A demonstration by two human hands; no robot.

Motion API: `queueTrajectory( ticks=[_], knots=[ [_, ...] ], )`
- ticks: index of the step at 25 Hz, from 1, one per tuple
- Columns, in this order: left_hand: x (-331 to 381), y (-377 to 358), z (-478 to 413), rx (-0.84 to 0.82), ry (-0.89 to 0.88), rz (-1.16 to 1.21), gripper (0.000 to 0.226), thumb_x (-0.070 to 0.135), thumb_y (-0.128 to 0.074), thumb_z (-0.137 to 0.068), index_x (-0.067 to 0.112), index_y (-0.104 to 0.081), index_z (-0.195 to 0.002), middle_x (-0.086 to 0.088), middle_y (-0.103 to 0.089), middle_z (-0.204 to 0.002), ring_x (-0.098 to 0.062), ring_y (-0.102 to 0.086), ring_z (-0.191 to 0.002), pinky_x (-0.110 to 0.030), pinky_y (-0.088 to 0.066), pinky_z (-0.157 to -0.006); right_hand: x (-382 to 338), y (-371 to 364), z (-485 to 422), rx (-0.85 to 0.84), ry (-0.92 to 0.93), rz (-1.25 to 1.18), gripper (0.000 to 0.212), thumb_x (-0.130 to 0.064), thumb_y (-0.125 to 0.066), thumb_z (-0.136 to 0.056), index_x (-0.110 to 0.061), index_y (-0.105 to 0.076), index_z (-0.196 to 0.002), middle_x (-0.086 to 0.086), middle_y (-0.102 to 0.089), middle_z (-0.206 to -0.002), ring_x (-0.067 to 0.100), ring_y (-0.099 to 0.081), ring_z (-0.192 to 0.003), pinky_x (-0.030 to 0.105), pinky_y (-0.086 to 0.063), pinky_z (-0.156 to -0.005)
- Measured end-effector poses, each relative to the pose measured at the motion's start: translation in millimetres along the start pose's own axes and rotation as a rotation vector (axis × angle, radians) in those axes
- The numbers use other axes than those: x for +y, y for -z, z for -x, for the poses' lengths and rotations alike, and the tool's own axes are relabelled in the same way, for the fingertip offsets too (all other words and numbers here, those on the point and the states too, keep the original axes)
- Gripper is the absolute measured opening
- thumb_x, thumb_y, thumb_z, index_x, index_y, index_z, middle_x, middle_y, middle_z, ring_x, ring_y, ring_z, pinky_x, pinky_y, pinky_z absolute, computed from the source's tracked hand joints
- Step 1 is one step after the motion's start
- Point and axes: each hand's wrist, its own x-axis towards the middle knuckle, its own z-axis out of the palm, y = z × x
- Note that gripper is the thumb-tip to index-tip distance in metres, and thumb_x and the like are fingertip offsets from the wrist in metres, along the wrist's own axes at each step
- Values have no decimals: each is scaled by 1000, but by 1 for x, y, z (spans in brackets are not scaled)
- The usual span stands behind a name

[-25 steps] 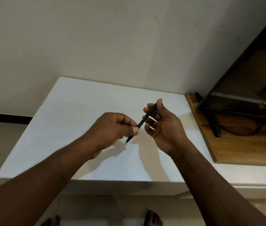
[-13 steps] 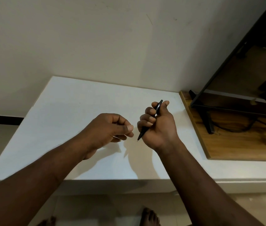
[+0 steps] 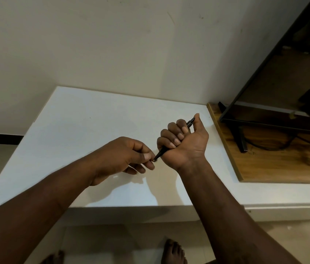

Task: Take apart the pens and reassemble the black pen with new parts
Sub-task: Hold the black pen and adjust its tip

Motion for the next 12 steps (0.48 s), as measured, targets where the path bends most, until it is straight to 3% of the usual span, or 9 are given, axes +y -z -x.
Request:
queueTrajectory(
  ticks=[8, 12],
  knots=[
    [-1, 2, 0, -12, 81, -86, 21, 14, -63, -101, 22, -82, -98, 3, -83, -94, -9, -76, -75, -35, -60, -84, -3, -1, -1, 5, 57, 9, 47, -47, -51, -92, -21, -34, -57, -6, -22, -52, 11, -18, -39, 22, -12, -44],
    [0, 3, 0, -17, 86, -82, 19, 10, -67, -97, 21, -82, -97, 1, -83, -93, -11, -77, -76, -35, -61, -85, -2, -2, 0, 1, 64, 8, 51, -53, -52, -94, -21, -33, -58, -7, -21, -52, 11, -18, -40, 22, -13, -43]
  ],
)
